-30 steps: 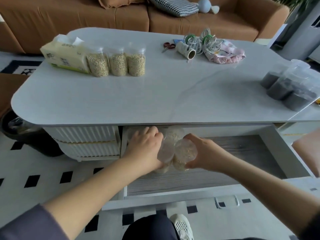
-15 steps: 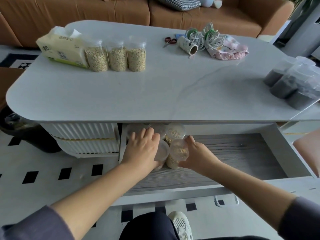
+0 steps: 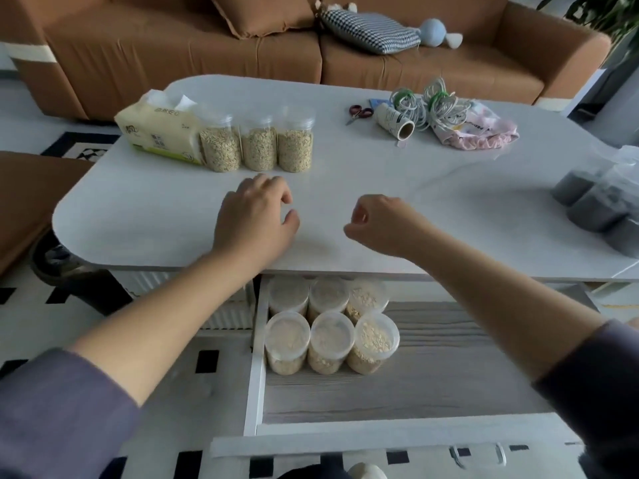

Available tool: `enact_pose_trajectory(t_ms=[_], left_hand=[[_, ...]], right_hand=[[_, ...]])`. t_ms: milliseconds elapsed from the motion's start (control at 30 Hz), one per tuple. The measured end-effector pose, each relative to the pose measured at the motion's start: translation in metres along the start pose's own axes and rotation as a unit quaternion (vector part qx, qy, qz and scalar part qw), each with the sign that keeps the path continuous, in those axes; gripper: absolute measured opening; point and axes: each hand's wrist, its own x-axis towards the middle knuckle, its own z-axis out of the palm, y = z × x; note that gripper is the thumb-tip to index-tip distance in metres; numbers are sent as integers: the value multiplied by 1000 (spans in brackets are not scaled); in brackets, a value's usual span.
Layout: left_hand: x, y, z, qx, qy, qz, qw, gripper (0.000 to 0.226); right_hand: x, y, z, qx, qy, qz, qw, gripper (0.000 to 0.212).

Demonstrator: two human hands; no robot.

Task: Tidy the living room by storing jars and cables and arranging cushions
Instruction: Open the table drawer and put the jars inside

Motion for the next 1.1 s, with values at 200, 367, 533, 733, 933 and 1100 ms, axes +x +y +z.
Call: enact_pose_trajectory(t_ms=[200, 367, 533, 733, 933, 1100], left_hand=[[82, -40, -3, 119, 24, -34, 992, 55], [123, -77, -8, 170, -14, -66, 983, 73], [143, -97, -13, 164, -112, -123, 972, 82], [151, -100, -25, 86, -81, -152, 981, 66], [126, -86, -35, 92, -62, -143, 983, 63], [90, -69, -48, 95, -63, -108, 988, 61]], right_hand=[[90, -33, 9, 163, 117, -68, 977, 61], [141, -41, 7, 85, 144, -116, 979, 80], [171, -44, 3, 70, 118, -108, 985, 77], [178, -55, -5, 159, 146, -106, 971, 51], [151, -56, -7, 165, 177, -83, 967, 56], [108, -54, -9, 138, 154, -93, 974, 69]])
